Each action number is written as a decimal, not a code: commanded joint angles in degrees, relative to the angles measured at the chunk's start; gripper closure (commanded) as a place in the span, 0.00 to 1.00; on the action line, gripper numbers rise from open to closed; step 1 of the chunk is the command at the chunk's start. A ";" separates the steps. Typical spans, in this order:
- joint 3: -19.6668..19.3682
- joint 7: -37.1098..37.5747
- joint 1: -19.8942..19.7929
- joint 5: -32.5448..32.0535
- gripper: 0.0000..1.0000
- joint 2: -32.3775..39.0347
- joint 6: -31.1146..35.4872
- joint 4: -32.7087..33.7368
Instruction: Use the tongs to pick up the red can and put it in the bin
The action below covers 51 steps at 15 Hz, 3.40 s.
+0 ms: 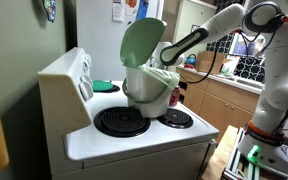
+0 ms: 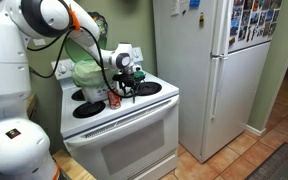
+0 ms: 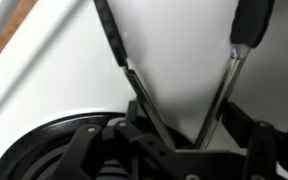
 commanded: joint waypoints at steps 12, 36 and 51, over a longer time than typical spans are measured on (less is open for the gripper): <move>-1.64 8.59 -0.57 -0.86 0.35 -0.04 -8.15 1.53; -3.72 18.15 -3.85 10.04 0.71 -1.29 -13.19 0.82; -3.60 17.12 -5.20 14.23 0.50 -0.13 -18.14 2.22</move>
